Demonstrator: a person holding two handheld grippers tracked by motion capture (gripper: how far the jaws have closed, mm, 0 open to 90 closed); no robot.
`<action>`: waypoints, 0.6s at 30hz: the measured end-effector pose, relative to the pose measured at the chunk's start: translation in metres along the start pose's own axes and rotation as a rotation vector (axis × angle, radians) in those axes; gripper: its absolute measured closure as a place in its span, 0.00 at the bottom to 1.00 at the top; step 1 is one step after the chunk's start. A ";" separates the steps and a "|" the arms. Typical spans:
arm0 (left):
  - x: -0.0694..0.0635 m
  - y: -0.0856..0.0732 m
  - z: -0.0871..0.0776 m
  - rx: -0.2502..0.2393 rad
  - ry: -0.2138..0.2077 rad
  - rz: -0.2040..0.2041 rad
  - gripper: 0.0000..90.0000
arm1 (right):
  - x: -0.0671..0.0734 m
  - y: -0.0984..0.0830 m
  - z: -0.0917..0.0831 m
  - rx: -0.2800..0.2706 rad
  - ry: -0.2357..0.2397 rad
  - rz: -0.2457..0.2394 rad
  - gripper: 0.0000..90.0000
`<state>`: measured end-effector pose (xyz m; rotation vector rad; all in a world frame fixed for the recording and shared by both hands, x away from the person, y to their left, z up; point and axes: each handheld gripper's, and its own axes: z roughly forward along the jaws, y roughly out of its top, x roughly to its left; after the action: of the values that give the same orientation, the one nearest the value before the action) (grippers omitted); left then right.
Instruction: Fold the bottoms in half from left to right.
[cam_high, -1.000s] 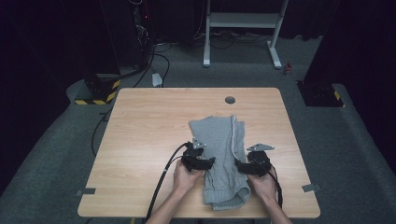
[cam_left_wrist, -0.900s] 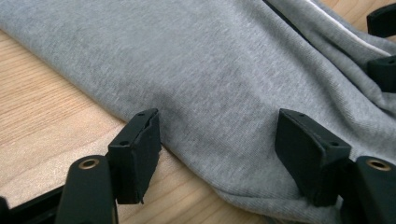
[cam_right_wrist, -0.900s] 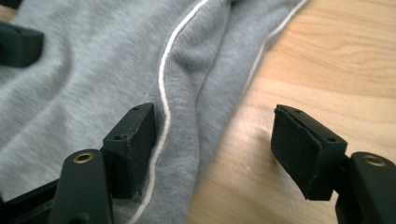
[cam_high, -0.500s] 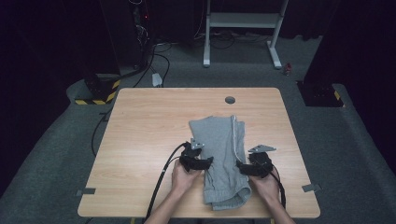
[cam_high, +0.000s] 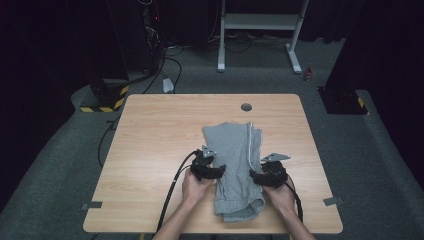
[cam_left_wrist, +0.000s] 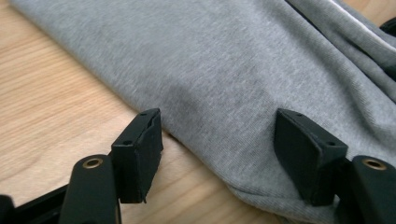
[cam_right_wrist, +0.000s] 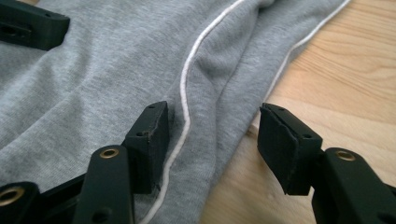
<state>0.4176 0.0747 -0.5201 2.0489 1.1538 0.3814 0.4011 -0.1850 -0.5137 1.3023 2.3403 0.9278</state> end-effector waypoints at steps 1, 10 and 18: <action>0.002 0.000 0.000 0.002 0.001 -0.001 0.37 | 0.000 0.001 0.001 -0.002 0.002 -0.006 0.49; 0.015 -0.001 -0.002 -0.008 0.022 -0.023 0.38 | 0.008 0.012 0.011 0.001 0.011 -0.015 0.50; 0.026 -0.001 -0.004 -0.012 0.049 -0.039 0.38 | 0.012 0.022 0.021 0.004 0.018 -0.028 0.50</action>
<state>0.4291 0.0987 -0.5208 2.0141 1.2162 0.4211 0.4200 -0.1583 -0.5135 1.2648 2.3688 0.9302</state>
